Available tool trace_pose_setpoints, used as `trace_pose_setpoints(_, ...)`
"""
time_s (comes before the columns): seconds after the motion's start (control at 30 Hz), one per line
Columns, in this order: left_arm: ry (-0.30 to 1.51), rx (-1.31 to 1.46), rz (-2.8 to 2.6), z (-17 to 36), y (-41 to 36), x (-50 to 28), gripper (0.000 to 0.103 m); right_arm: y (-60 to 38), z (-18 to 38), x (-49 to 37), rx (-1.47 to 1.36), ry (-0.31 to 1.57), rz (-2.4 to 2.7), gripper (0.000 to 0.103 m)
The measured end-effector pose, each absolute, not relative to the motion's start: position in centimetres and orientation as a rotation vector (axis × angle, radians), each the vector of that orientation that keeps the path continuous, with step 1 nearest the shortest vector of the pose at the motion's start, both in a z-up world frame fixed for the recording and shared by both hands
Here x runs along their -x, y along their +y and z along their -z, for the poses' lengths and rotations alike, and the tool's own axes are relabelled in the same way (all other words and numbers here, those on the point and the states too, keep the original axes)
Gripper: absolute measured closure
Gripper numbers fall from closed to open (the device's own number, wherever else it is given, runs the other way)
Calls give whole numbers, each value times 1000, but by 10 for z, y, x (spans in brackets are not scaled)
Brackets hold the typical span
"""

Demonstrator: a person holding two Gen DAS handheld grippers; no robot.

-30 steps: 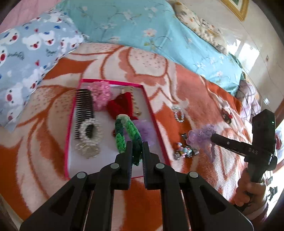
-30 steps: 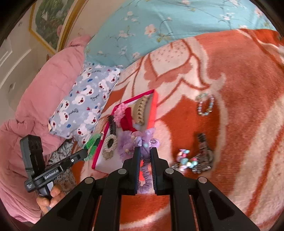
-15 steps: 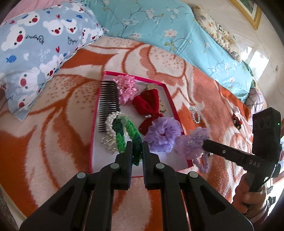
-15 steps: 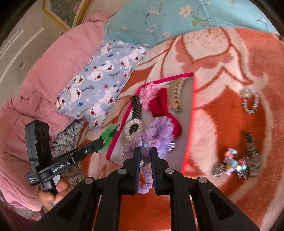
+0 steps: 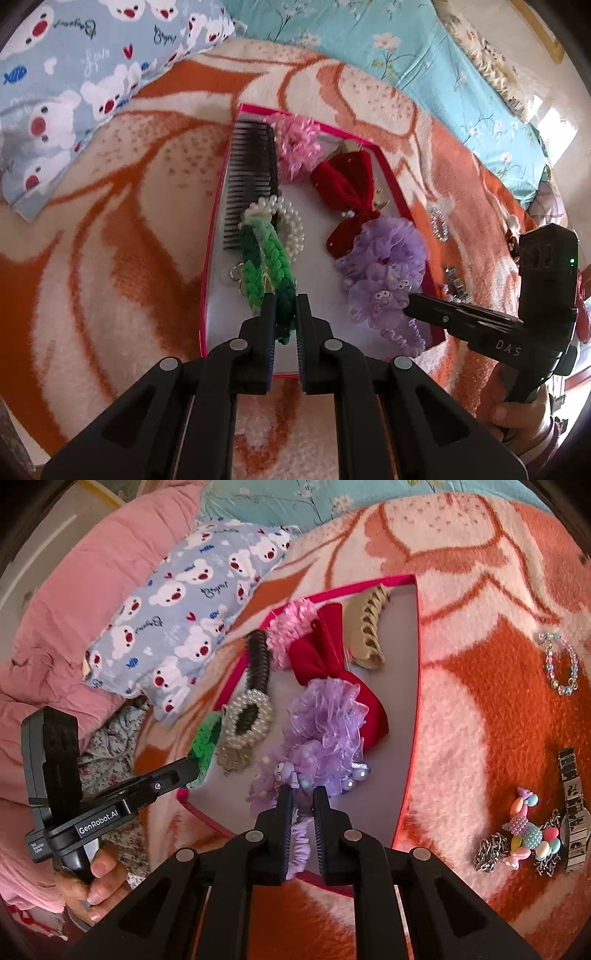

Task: Organize jewelry
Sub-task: 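Carry the green tie and lavender scrunchie with both grippers into the box, then open both grippers to drop the items in the box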

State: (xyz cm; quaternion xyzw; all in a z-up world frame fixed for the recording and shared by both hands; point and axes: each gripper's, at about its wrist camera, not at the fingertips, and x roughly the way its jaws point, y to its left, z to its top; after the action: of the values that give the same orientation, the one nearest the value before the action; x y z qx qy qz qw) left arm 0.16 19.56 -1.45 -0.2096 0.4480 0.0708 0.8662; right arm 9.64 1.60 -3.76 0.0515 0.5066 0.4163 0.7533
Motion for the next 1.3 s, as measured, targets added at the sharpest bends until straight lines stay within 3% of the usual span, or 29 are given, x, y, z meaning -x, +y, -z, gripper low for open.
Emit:
trace_pose_setpoints(0.57, 980, 442, -160, 27, 196, 2, 94, 19, 47, -94, -91, 1131, -919, 87)
trace_pose_setpoints(0.63, 981, 448, -166, 27, 197, 2, 89, 17, 46, -95, -104, 1136, -918, 85)
trace_pose_setpoints(0.73, 975, 456, -168, 25, 198, 4, 71, 14, 44, -94, -123, 1137, -918, 78)
trace_pose_setpoints(0.8, 972, 452, -169, 23, 197, 5, 69, 11, 41, -92, -131, 1131, -918, 70)
trace_pose_setpoints(0.97, 968, 439, -168, 17, 193, 6, 69, 3, 32, -89, -145, 1111, -924, 69)
trace_pose_setpoints(1.1, 961, 438, -174, 13, 193, 7, 60, -10, 27, -90, -166, 1097, -908, 69)
trace_pose_setpoints(1.3, 945, 433, -175, 4, 190, 10, 60, -37, 20, -93, -198, 1074, -867, 69)
